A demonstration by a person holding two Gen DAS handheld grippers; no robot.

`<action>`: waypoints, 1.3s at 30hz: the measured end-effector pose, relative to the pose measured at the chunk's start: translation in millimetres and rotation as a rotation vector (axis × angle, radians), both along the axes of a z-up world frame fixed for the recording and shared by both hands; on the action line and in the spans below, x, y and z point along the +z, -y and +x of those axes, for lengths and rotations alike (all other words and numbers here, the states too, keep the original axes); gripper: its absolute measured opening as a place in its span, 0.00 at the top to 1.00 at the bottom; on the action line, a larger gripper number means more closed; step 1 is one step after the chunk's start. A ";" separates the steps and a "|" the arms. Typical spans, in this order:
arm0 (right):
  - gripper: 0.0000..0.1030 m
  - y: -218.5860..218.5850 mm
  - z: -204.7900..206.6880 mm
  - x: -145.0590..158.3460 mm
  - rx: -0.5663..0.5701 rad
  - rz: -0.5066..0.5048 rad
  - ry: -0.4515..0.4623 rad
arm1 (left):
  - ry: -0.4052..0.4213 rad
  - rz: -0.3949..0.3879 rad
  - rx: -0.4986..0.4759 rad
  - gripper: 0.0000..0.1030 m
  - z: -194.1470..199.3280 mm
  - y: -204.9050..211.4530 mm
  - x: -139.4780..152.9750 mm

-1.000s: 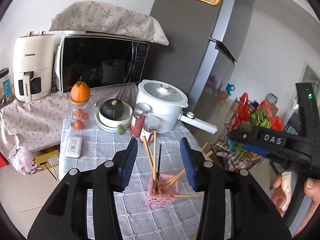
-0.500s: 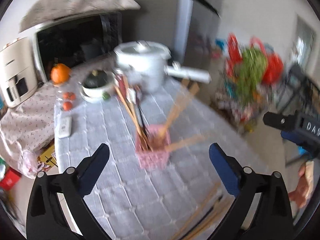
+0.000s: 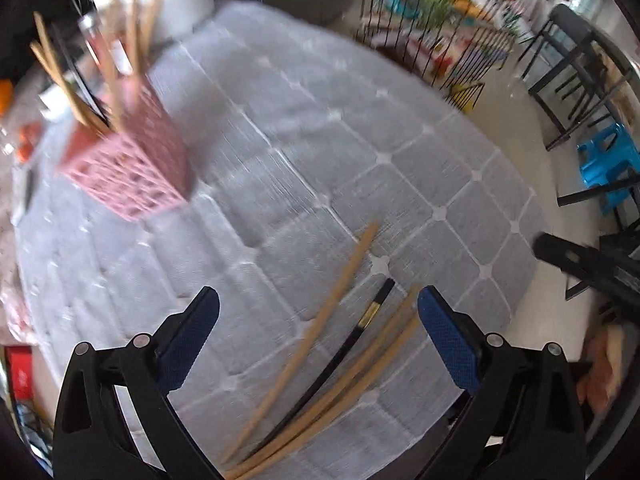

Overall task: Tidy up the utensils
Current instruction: 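Move the left gripper to the pile and grasp a wooden chopstick, then carry the wooden chopstick upright over the pink holder with the left gripper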

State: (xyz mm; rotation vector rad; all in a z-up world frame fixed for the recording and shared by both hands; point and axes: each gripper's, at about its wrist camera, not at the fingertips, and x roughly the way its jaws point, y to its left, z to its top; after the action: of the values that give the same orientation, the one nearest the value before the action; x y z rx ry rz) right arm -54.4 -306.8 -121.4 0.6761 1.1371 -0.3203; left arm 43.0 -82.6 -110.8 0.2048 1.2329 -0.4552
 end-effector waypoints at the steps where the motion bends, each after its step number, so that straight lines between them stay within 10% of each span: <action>1: 0.08 1.8 -0.3 -0.2 0.019 0.047 0.017 | -0.031 -0.002 0.005 0.17 6.0 5.5 -8.3; 5: 0.08 4.7 -3.4 -5.3 0.031 0.085 0.008 | -0.143 -0.014 0.008 0.49 24.4 18.8 -31.9; 12: 0.08 2.7 -0.2 -15.5 0.047 0.204 -0.010 | -0.115 0.054 -0.014 0.57 33.3 33.9 -46.7; 17: 0.08 0.0 3.4 -18.2 0.049 0.234 -0.016 | -0.060 0.104 -0.037 0.86 29.4 38.0 -46.8; 26: 0.10 -23.7 7.7 -15.6 0.110 0.250 -0.001 | 0.045 0.082 0.045 0.91 13.1 -21.3 -32.5; 39: 0.65 -107.9 22.8 -38.4 0.138 0.254 -0.076 | 0.227 -0.071 0.104 0.93 -30.1 -87.5 44.8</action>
State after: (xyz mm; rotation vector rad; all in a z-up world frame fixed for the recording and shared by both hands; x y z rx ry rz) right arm -31.6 -198.9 -159.8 0.8085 1.3035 -0.0854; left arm 12.9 4.9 -65.9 0.1275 0.9981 -0.3739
